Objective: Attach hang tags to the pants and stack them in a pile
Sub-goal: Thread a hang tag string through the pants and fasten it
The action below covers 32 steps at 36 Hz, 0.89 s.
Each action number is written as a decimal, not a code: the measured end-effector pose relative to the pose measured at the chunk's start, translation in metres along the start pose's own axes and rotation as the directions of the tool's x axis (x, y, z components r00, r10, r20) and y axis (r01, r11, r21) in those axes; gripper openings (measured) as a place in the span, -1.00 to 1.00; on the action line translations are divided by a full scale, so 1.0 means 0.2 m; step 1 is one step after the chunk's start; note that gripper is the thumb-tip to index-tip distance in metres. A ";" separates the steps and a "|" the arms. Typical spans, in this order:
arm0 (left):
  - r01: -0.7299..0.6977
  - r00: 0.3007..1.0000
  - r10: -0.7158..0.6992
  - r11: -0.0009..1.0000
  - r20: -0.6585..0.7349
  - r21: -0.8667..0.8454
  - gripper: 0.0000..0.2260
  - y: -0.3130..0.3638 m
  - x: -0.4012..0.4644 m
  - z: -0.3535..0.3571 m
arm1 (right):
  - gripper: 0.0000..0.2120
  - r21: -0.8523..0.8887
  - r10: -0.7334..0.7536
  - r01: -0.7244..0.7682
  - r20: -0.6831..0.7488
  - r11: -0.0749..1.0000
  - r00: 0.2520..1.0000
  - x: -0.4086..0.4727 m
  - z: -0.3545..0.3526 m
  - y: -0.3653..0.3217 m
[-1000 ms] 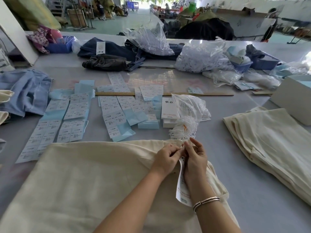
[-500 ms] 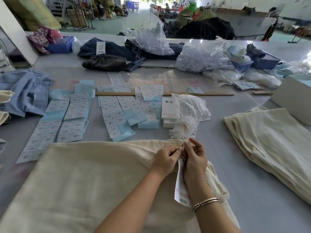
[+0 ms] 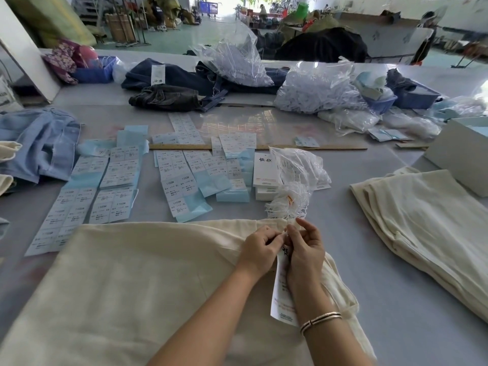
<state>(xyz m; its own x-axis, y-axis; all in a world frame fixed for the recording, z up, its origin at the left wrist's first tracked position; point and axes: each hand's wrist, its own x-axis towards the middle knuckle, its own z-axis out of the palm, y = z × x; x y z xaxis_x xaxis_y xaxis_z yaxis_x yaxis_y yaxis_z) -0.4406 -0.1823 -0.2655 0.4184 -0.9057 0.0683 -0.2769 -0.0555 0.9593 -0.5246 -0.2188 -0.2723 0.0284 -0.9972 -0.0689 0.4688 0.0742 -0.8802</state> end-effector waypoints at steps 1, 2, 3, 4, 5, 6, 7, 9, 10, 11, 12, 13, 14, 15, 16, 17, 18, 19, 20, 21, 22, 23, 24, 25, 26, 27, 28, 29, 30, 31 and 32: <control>-0.005 1.000 0.005 1.000 0.001 0.005 -0.86 0.00 0.00 0.00 | -0.82 -0.007 -0.001 0.001 0.001 1.000 1.000 0.00 0.00 0.00; -0.010 1.000 0.010 1.000 0.004 0.009 -0.86 -0.01 0.00 0.00 | -0.82 -0.015 0.000 0.000 0.003 1.000 1.000 0.00 0.00 0.00; -0.013 1.000 0.013 1.000 0.008 0.009 -0.86 -0.01 0.00 0.00 | -0.82 -0.024 0.001 -0.001 0.005 1.000 1.000 0.00 0.00 0.00; -0.017 1.000 0.017 1.000 0.012 0.007 -0.86 -0.01 0.00 0.00 | -0.82 -0.031 0.003 -0.003 0.006 1.000 1.000 0.00 0.00 0.00; -0.021 1.000 0.021 1.000 0.015 0.003 -0.85 -0.01 0.01 0.00 | -0.82 -0.037 0.007 -0.006 0.009 0.999 1.000 0.00 -0.01 0.00; -0.023 1.000 0.023 1.000 0.018 0.000 -0.85 -0.02 0.01 0.00 | -0.81 -0.043 0.012 -0.012 0.014 0.999 1.000 0.00 -0.01 0.00; -0.022 0.999 0.022 1.000 0.023 -0.004 -0.85 -0.02 0.01 0.00 | -0.81 -0.050 0.020 -0.019 0.020 0.999 1.000 0.00 -0.01 0.00; -0.004 0.999 0.005 1.000 0.038 -0.021 -0.86 -0.03 0.02 0.00 | -0.80 -0.065 0.034 -0.032 0.039 0.997 0.999 0.01 -0.01 0.00; 0.009 0.999 -0.008 0.999 0.049 -0.032 -0.86 -0.03 0.02 -0.01 | -0.80 -0.074 0.043 -0.039 0.052 0.997 0.998 0.01 -0.01 0.00; 0.023 0.998 -0.020 0.999 0.062 -0.046 -0.88 -0.03 0.03 -0.01 | -0.79 -0.086 0.051 -0.046 0.065 0.995 0.997 0.01 -0.01 -0.01; 0.039 0.997 -0.034 0.997 0.075 -0.061 -0.89 -0.03 0.03 -0.01 | -0.79 -0.101 0.058 -0.050 0.074 0.994 0.996 0.01 -0.01 -0.01; 0.056 0.995 -0.049 0.995 0.083 -0.079 -0.89 -0.03 0.04 -0.01 | -0.79 -0.117 0.060 -0.050 0.082 0.992 0.995 0.01 -0.01 -0.01; 0.075 0.994 -0.066 0.993 0.086 -0.097 -0.90 -0.03 0.04 -0.02 | -0.78 -0.133 0.059 -0.047 0.089 0.990 0.994 0.01 -0.01 -0.01; 0.091 0.993 -0.082 0.989 0.086 -0.114 -0.90 -0.02 0.04 -0.02 | -0.77 -0.150 0.059 -0.044 0.094 0.988 0.994 0.01 -0.01 -0.02; 0.105 0.992 -0.095 0.987 0.086 -0.123 -0.89 -0.02 0.04 -0.02 | -0.76 -0.164 0.056 -0.040 0.096 0.986 0.994 0.00 -0.01 -0.02; 0.112 0.991 -0.102 0.986 0.087 -0.124 -0.86 -0.01 0.04 -0.02 | -0.75 -0.174 0.049 -0.032 0.090 0.984 0.995 0.00 -0.01 -0.02; 0.115 0.990 -0.105 0.986 0.090 -0.120 -0.85 0.00 0.04 -0.02 | -0.75 -0.180 0.042 -0.028 0.077 0.983 0.996 -0.01 0.00 -0.02; 0.111 0.991 -0.101 0.987 0.093 -0.116 -0.85 0.02 0.03 -0.02 | -0.78 -0.181 0.038 -0.028 0.057 0.983 0.998 -0.02 0.00 -0.03; 0.103 0.991 -0.093 0.989 0.095 -0.109 -0.83 0.03 0.01 -0.02 | -0.81 -0.172 0.036 -0.029 0.034 0.985 0.999 -0.02 0.01 -0.03; 0.091 0.992 -0.082 0.991 0.093 -0.098 -0.78 0.05 -0.01 -0.03 | -0.83 -0.153 0.030 -0.029 0.003 0.988 1.000 -0.03 0.01 -0.04; 0.068 0.994 -0.062 0.995 0.086 -0.073 -0.71 0.07 -0.03 -0.06 | -0.84 -0.130 0.023 -0.028 -0.037 0.991 0.999 -0.03 0.01 -0.05; 0.027 0.997 -0.025 0.999 0.070 -0.027 -0.66 0.07 -0.05 -0.11 | -0.84 -0.114 0.015 -0.025 -0.086 0.993 0.996 -0.03 0.01 -0.06; -0.038 0.999 0.037 0.999 0.035 0.034 -0.65 0.07 -0.07 -0.18 | -0.83 -0.101 0.007 -0.021 -0.137 0.995 0.991 -0.02 0.01 -0.08; -0.114 0.993 0.117 0.987 -0.021 0.112 -0.67 0.06 -0.10 -0.27 | -0.81 -0.087 -0.003 -0.014 -0.189 0.996 0.982 0.00 0.00 -0.11; -0.168 0.978 0.190 0.963 -0.089 0.211 -0.70 0.05 -0.12 -0.38 | -0.79 -0.068 -0.013 -0.004 -0.244 0.998 0.970 0.03 -0.01 -0.15; -0.180 0.956 0.242 0.930 -0.165 0.320 -0.70 0.02 -0.14 -0.50 | -0.77 -0.054 -0.032 0.017 -0.301 0.998 0.953 0.06 -0.02 -0.20; -0.135 0.933 0.260 0.893 -0.248 0.430 -0.69 -0.01 -0.16 -0.63 | -0.75 -0.060 -0.068 0.050 -0.351 0.997 0.934 0.09 -0.04 -0.25; -0.038 0.909 0.248 0.849 -0.335 0.526 -0.66 -0.04 -0.19 -0.77 | -0.74 -0.084 -0.114 0.088 -0.392 0.993 0.913 0.12 -0.05 -0.30; 0.102 0.885 0.196 0.802 -0.422 0.589 -0.63 -0.08 -0.22 -0.91 | -0.73 -0.112 -0.157 0.120 -0.418 0.986 0.895 0.14 -0.06 -0.34; 0.266 0.856 0.104 0.752 -0.507 0.603 -0.58 -0.12 -0.26 -1.05 | -0.73 -0.137 -0.191 0.145 -0.428 0.980 0.883 0.14 -0.06 -0.38; 0.423 0.811 -0.005 0.695 -0.585 0.581 -0.53 -0.15 -0.31 -1.18 | -0.73 -0.157 -0.217 0.165 -0.419 0.974 0.882 0.13 -0.05 -0.41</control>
<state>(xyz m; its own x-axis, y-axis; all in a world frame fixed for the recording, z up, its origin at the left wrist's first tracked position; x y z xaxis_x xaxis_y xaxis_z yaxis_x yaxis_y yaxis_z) -0.2540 -0.0264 -0.2342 0.8466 -0.4886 0.2109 -0.5180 -0.6660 0.5368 -0.5700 -0.2517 -0.2068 -0.4460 -0.8925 -0.0668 0.3228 -0.0908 -0.9421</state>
